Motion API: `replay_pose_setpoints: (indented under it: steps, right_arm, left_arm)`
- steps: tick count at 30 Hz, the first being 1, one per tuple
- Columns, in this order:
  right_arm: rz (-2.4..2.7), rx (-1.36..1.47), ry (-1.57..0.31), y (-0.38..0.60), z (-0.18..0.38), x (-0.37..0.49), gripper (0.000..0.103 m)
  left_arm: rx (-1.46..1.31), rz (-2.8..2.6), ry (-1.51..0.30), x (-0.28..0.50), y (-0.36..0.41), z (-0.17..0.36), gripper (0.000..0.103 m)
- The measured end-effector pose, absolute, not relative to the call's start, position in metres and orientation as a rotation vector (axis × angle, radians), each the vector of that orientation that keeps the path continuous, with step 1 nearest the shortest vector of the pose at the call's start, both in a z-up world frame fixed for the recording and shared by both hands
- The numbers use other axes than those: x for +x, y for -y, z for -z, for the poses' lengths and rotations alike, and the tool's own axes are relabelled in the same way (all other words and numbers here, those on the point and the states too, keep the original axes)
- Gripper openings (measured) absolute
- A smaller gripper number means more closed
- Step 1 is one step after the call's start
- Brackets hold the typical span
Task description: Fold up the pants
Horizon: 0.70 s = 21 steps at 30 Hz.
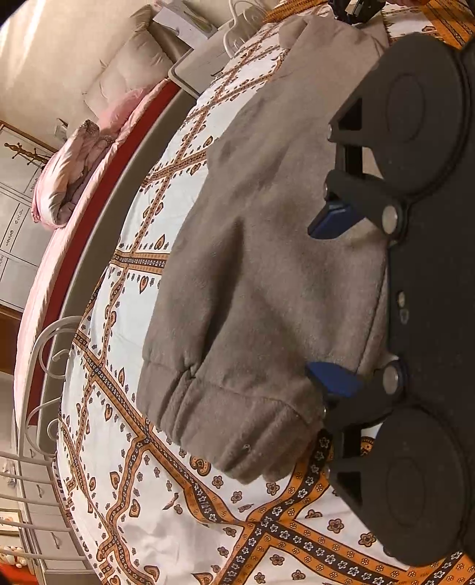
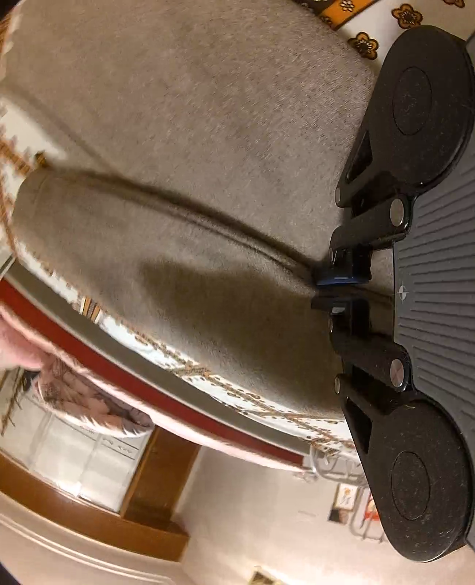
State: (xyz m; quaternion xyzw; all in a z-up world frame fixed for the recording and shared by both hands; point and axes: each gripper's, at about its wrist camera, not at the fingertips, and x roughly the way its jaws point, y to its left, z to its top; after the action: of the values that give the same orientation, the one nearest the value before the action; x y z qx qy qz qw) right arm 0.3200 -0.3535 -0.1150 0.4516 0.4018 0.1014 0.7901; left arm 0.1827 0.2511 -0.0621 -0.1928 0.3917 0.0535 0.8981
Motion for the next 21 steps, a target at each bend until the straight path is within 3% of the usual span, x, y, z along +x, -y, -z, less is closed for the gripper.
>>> replay_pose_setpoints:
  steps: [2,8,11,13,15,19,21]
  right_arm:
    - [-0.216,0.920,-0.843,0.352,0.106,0.314,0.005]
    - [-0.216,0.793,-0.761,0.361,0.058,0.277,0.005]
    - [-0.159,0.698,-0.896,0.360,0.061,0.260,0.005]
    - [-0.102,0.694,-1.018,0.367,0.086,0.257,0.004]
    - [-0.122,0.830,-0.994,0.384,0.092,0.257,0.004]
    - [-0.065,0.822,-0.853,0.411,0.073,0.259,0.023]
    - [-0.048,0.862,-0.846,0.426,0.078,0.270,0.023]
  left_arm:
    - [-0.395,-0.115,-0.811,0.183,-0.250,0.061,0.066]
    - [-0.355,-0.153,-0.798,0.182,-0.249,0.056,0.053]
    - [-0.308,-0.152,-0.831,0.187,-0.244,0.058,0.053]
    - [-0.284,-0.157,-0.838,0.189,-0.241,0.059,0.055]
    - [-0.283,-0.161,-0.840,0.190,-0.238,0.059,0.060]
    - [-0.257,-0.156,-0.846,0.195,-0.232,0.060,0.068]
    - [-0.244,-0.157,-0.849,0.196,-0.229,0.061,0.072]
